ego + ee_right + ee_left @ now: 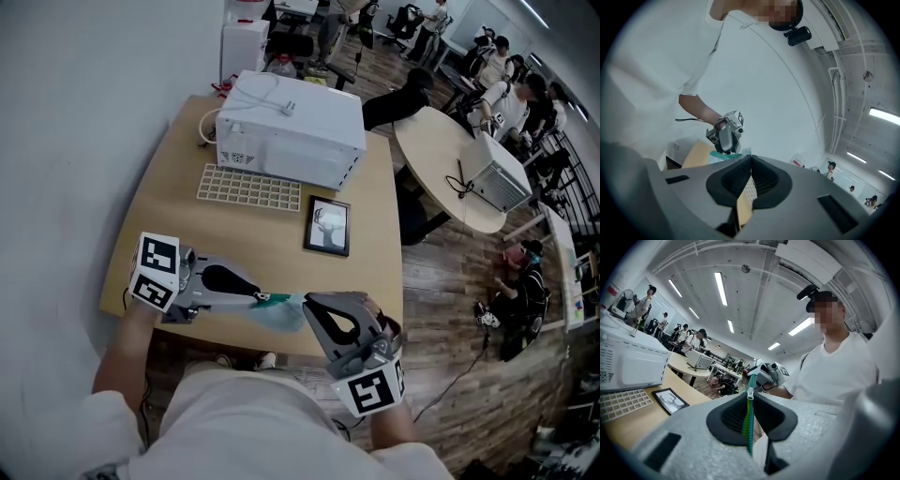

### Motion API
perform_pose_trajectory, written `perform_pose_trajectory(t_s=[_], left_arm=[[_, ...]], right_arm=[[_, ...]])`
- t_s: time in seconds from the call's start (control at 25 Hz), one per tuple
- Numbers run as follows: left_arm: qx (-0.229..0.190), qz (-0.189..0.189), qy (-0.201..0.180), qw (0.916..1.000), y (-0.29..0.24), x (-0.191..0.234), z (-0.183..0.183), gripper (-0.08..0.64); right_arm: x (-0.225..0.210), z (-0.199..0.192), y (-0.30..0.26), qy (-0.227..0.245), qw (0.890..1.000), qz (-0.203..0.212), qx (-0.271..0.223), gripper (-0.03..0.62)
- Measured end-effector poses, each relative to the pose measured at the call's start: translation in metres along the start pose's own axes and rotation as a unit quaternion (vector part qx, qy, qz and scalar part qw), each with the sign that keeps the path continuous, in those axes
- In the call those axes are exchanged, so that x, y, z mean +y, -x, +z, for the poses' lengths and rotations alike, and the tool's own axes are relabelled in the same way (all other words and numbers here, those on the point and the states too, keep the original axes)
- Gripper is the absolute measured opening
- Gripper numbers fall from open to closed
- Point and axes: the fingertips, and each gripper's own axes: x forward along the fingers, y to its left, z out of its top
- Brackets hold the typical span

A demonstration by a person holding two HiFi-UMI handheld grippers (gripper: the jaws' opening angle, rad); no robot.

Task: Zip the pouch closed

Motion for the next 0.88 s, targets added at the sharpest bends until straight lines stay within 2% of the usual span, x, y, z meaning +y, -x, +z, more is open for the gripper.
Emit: perform_pose_trajectory(t_s=[0.28, 0.88], left_arm=[[0.015, 0.007, 0.000, 0.9999, 0.007, 0.002, -0.007, 0.049], [0.000, 0.027, 0.004, 0.9996, 0.031, 0.008, -0.004, 0.049]], right_arm=[[-0.005, 0.007, -0.005, -0.001, 1.000, -0.010, -0.017, 0.003], [-0.024, 0.006, -0.005, -0.017, 0.999, -0.037, -0.014, 0.003]])
